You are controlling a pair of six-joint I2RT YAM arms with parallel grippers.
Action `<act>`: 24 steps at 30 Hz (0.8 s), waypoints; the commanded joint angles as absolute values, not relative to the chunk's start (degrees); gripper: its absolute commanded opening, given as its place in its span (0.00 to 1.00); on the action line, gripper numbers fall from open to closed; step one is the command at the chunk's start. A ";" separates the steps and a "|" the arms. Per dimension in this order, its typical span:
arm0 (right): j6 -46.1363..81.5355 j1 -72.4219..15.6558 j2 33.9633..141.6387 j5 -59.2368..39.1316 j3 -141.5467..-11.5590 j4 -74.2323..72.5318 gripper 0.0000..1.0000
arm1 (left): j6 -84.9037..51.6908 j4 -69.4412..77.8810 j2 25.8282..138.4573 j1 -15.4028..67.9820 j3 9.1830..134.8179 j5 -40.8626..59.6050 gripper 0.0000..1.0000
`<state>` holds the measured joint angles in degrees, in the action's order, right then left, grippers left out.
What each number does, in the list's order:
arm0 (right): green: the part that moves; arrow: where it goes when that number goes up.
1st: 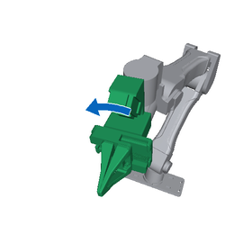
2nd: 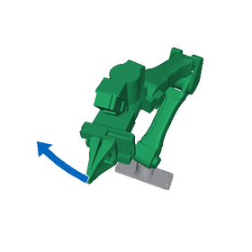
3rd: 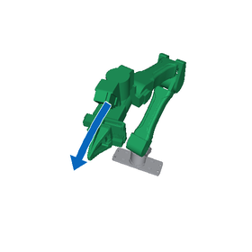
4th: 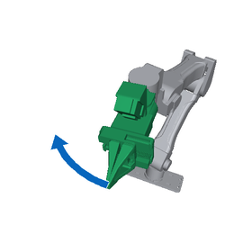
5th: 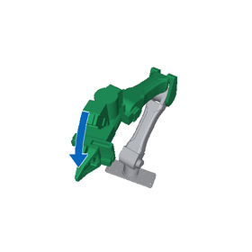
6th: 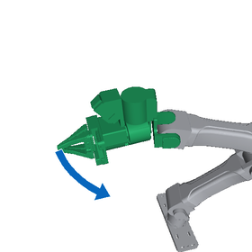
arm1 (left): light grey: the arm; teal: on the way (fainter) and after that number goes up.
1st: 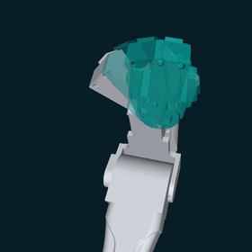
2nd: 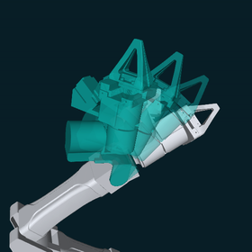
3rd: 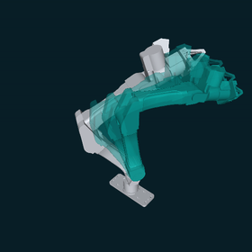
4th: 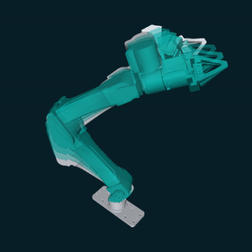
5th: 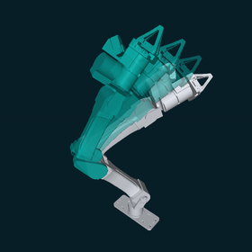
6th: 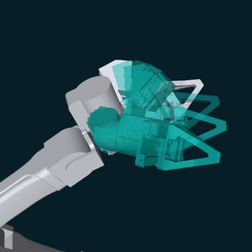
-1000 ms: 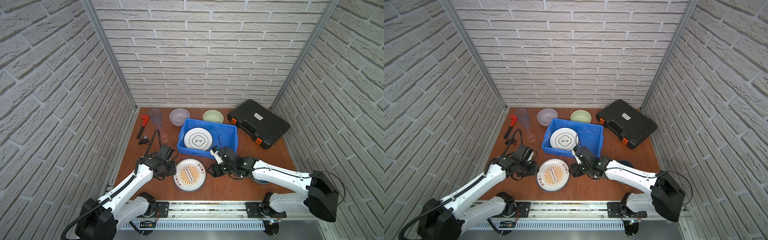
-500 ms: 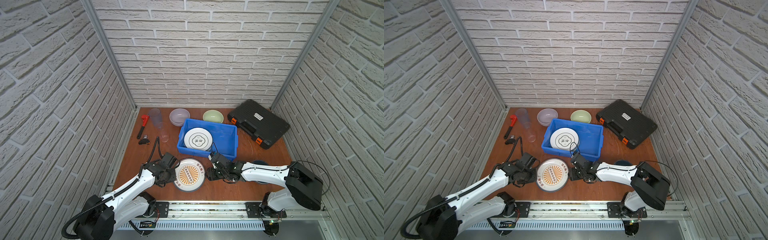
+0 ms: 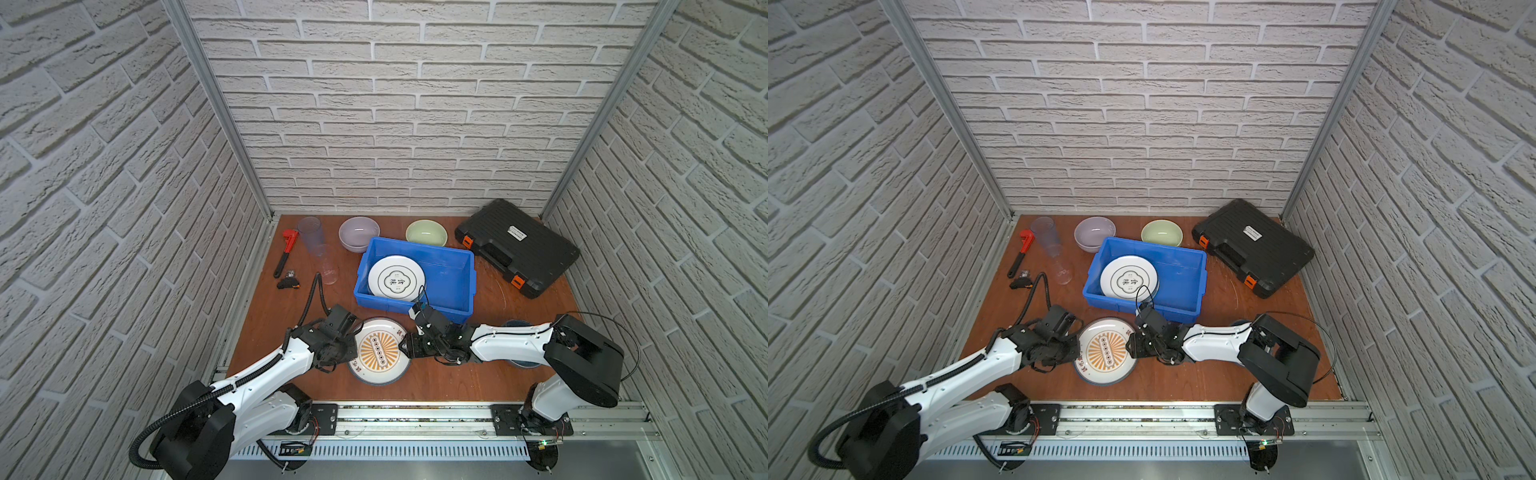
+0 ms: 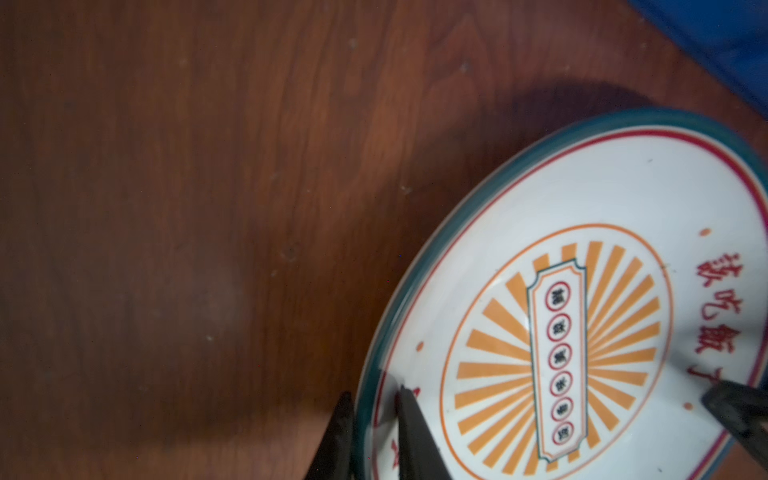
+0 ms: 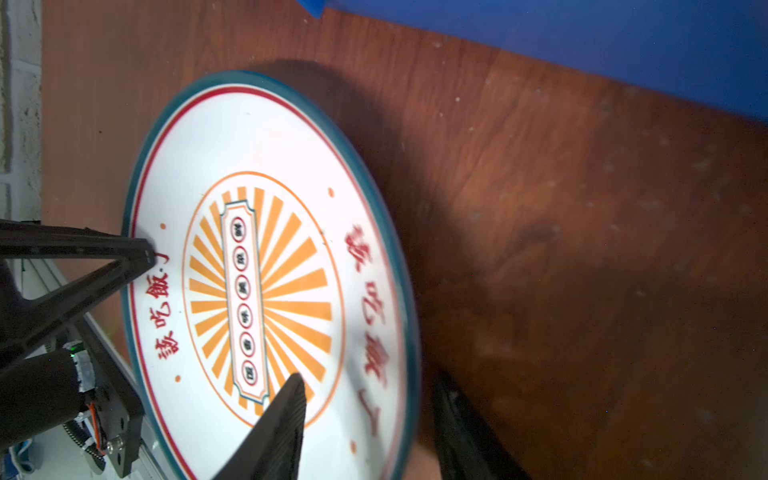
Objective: Place the mixed dishes into the plastic bin
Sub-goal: 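Grip the orange-sunburst plate rim with left gripper while right gripper grips opposite rim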
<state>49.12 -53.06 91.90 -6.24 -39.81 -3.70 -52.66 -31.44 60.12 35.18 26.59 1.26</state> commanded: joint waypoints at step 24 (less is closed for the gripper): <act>48.72 -53.53 85.82 -10.14 -39.06 -6.85 0.14 | -53.43 -25.56 64.12 36.13 22.09 4.13 0.19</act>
<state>50.59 -52.25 87.33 -7.14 -38.22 -5.82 -53.21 -25.47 62.22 35.31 24.47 1.39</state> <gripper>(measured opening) 0.159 0.184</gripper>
